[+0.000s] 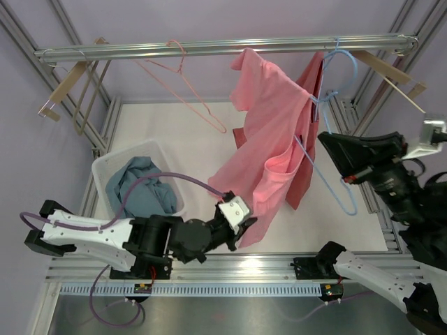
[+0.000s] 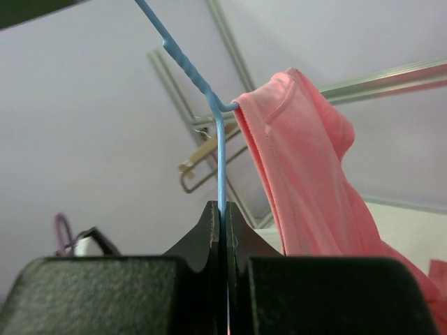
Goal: Remove the t-shirt from the hanger
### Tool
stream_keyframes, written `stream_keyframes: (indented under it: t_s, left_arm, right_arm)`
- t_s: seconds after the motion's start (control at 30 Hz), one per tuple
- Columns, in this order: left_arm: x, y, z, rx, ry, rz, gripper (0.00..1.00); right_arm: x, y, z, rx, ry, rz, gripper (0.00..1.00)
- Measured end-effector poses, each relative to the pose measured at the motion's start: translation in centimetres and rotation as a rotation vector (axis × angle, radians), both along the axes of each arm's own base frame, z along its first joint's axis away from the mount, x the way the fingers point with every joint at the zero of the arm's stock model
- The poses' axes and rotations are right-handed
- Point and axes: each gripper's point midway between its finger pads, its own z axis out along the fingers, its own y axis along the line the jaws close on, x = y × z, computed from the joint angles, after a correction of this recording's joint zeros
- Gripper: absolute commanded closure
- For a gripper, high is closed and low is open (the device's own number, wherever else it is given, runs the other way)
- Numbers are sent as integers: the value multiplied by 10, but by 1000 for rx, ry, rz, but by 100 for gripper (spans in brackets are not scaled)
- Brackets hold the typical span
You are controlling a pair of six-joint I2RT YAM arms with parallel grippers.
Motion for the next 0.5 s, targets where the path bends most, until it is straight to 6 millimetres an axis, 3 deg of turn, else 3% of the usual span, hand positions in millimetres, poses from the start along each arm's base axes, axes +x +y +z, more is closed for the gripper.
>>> stream_keyframes:
  t_s: [0.1, 0.2, 0.27, 0.37, 0.43, 0.5]
  left_arm:
    - [27, 12, 53, -74, -63, 50, 100]
    - [64, 31, 102, -161, -112, 139, 100]
    - [80, 40, 130, -208, -154, 180, 100]
    - [91, 39, 157, -242, -208, 187, 100]
    - [104, 31, 169, -271, -233, 194, 77]
    - [118, 25, 166, -270, -248, 203, 57]
  right_arm:
    - [-36, -16, 17, 11, -49, 69, 100]
    - [-63, -25, 19, 0, -62, 131, 100]
    - [-76, -28, 17, -9, -63, 174, 100]
    - [-92, -25, 13, -20, -51, 248, 100]
    - [-99, -21, 11, -21, -41, 295, 100]
    - [-105, -18, 11, -19, -36, 333, 100]
